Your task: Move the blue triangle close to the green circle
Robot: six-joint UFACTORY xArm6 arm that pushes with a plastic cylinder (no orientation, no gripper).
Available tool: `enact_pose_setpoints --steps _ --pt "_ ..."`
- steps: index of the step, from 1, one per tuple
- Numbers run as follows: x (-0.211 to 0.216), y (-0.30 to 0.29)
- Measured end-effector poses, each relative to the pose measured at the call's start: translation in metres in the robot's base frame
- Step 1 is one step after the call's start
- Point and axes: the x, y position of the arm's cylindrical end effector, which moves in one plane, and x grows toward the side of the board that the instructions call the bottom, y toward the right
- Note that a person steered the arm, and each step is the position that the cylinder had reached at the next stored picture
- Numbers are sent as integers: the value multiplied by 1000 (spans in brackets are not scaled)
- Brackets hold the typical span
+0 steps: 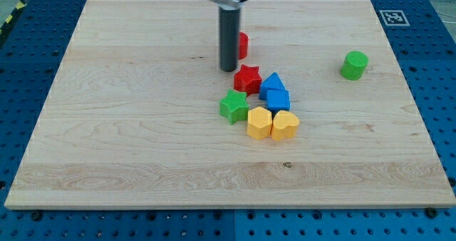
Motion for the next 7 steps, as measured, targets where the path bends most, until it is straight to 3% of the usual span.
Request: enact_pose_setpoints --steps 2,7 --pt "57 -7" --pt "70 145"
